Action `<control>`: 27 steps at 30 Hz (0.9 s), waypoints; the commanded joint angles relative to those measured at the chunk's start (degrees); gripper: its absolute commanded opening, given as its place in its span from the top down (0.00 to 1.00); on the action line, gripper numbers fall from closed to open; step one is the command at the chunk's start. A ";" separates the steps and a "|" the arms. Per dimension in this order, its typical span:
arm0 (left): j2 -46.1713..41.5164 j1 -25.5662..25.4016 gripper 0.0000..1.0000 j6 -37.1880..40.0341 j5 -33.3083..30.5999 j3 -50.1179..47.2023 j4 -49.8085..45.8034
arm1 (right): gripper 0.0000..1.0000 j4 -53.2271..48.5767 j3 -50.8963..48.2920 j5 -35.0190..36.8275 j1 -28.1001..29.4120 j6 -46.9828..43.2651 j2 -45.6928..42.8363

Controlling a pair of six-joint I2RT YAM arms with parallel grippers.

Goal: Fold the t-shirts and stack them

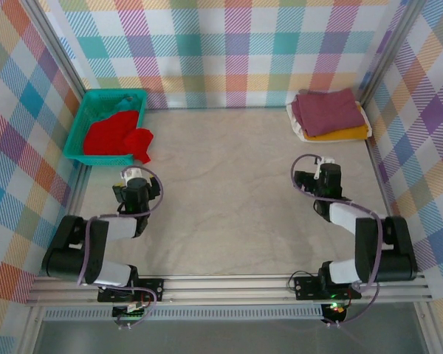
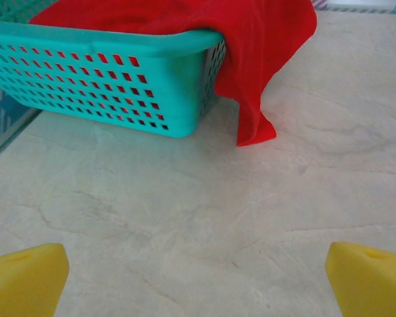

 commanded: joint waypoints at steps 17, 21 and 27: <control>7.63 4.41 0.00 2.02 17.03 3.64 6.60 | 0.00 25.02 -4.54 -12.36 -3.20 -4.04 7.72; 7.62 4.24 0.00 2.10 16.93 3.71 6.46 | 0.00 24.56 -4.28 -12.44 -3.05 -4.38 7.72; 7.72 4.24 0.00 3.33 20.17 4.46 5.14 | 0.00 23.69 -3.75 -12.71 -3.15 -4.12 7.99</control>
